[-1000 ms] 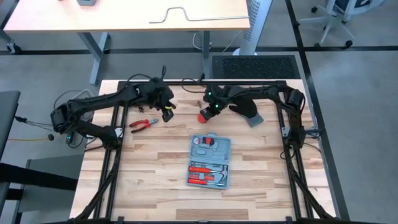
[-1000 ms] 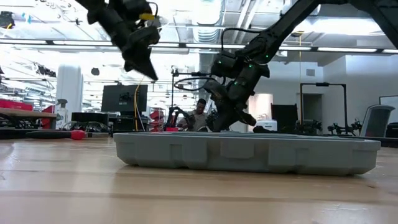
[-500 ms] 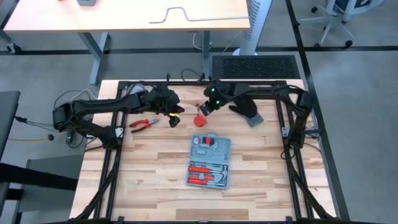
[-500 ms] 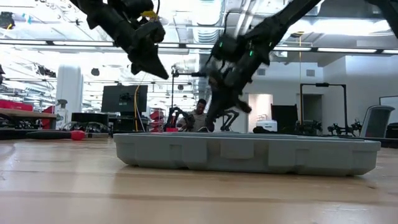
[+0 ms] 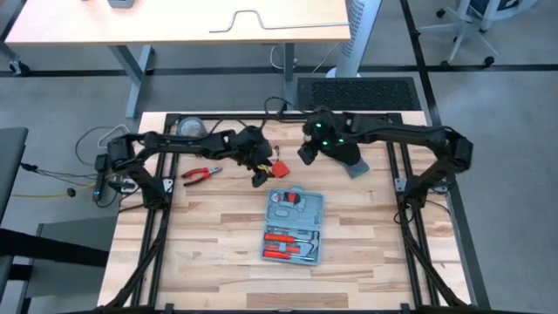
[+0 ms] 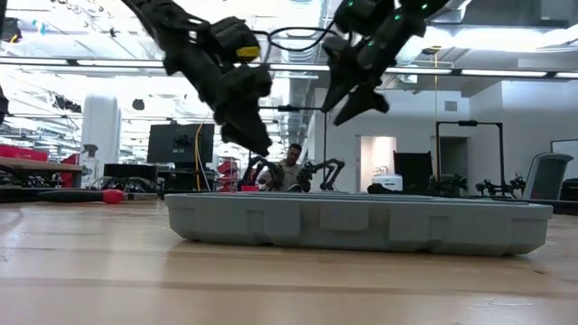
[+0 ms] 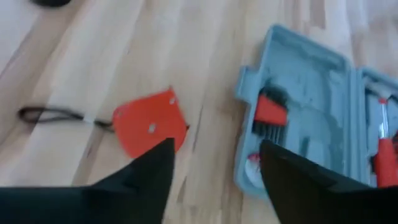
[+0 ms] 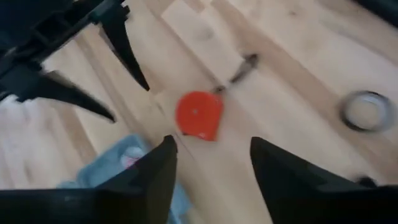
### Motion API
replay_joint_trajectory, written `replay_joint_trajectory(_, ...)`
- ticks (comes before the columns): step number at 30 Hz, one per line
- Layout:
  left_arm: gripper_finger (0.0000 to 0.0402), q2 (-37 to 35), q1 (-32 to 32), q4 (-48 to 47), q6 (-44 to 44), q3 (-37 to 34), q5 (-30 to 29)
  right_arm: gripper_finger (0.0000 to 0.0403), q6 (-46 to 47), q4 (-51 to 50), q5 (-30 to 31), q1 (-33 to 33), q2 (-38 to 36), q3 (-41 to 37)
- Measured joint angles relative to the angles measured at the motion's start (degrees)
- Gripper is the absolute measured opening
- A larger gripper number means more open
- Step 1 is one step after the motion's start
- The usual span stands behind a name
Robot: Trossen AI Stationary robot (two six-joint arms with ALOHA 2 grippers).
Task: Prefit tool cases
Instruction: Put the orange measuring tool into the gray prefit tool case
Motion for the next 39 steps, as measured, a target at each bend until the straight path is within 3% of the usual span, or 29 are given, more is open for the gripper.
replay_joint_trajectory(6, 0.0276, 4.52, 1.15, -2.52, -1.15, 7.43, 0.87, 0.0239, 4.71, 2.6, 4.03, 1.04, -10.61, -11.32)
replay_joint_trajectory(14, 0.0283, 9.41, 0.86, -4.98, 0.87, 10.21, -9.19, 0.0239, 13.47, 11.16, 4.22, 2.76, -22.88, -24.38)
replay_joint_trajectory(17, 0.0284, 11.0, 0.52, -4.98, 1.23, 10.19, -12.47, 0.0239, 13.82, 10.86, 4.44, 3.14, -23.79, -25.48)
replay_joint_trajectory(27, 0.0284, 15.91, 0.36, -3.24, -2.7, 10.21, -9.93, 0.024, 10.98, 9.35, 4.68, 2.55, -23.33, -25.5)
replay_joint_trajectory(39, 0.0284, 15.95, 0.26, -3.17, -6.3, 13.44, -9.83, 0.024, 8.19, 9.46, 4.79, 2.36, -23.13, -25.5)
